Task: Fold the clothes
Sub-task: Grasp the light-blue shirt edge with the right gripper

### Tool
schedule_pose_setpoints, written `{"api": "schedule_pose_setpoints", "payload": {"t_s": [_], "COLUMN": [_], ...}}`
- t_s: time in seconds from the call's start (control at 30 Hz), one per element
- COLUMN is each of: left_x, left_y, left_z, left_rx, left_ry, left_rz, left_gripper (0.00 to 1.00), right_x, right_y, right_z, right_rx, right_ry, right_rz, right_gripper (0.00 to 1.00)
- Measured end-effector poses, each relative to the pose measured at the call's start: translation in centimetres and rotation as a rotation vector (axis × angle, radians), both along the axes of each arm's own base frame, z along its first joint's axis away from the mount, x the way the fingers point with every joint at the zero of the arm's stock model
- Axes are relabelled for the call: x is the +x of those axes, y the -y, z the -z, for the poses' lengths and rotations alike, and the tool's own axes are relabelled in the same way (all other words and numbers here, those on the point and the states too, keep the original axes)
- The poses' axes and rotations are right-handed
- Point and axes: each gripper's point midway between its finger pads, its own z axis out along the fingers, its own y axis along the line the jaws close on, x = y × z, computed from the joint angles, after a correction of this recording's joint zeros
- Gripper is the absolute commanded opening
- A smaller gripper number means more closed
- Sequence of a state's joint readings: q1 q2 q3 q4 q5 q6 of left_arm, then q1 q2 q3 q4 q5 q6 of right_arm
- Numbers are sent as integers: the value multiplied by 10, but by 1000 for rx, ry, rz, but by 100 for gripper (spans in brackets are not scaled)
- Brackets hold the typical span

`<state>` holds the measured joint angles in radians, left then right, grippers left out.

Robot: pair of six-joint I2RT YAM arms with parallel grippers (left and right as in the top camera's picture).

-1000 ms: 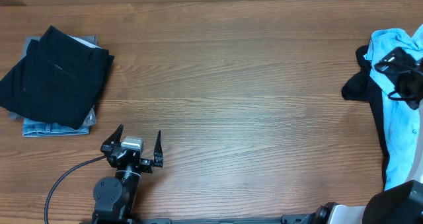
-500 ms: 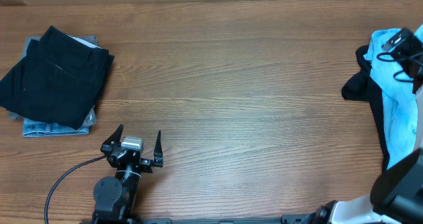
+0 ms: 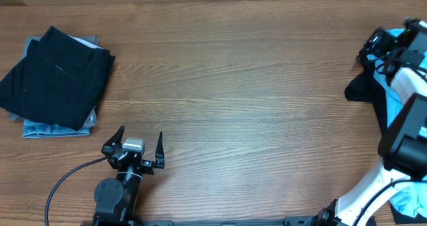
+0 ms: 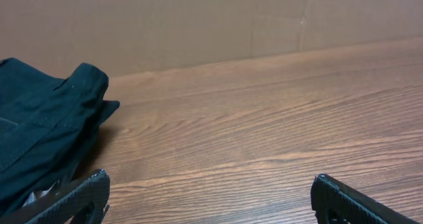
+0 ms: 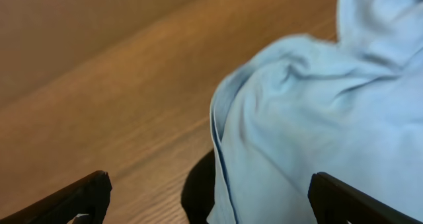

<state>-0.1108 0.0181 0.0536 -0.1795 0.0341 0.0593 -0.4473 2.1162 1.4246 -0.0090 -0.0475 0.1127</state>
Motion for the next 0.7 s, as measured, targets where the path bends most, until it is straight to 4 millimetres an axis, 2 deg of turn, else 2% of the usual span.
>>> {"api": "schedule_pose_setpoints", "payload": {"t_s": [0.1, 0.3, 0.43, 0.67, 0.7], "left_x": [0, 0, 0, 0, 0], "left_y": [0, 0, 0, 0, 0], "left_z": [0, 0, 0, 0, 0], "left_rx": [0, 0, 0, 0, 0], "left_ry": [0, 0, 0, 0, 0], "left_rz": [0, 0, 0, 0, 0], "left_gripper": [100, 100, 100, 100, 100], "right_x": [1, 4, 4, 0, 0], "right_y": [-1, 1, 3, 9, 10], "right_z": [17, 17, 23, 47, 49], "right_rx": [0, -7, -8, -19, -20], "right_ry": [-22, -8, -16, -54, -55], "right_rz": [-9, -8, 3, 36, 37], "right_gripper": [77, 82, 87, 86, 82]}}
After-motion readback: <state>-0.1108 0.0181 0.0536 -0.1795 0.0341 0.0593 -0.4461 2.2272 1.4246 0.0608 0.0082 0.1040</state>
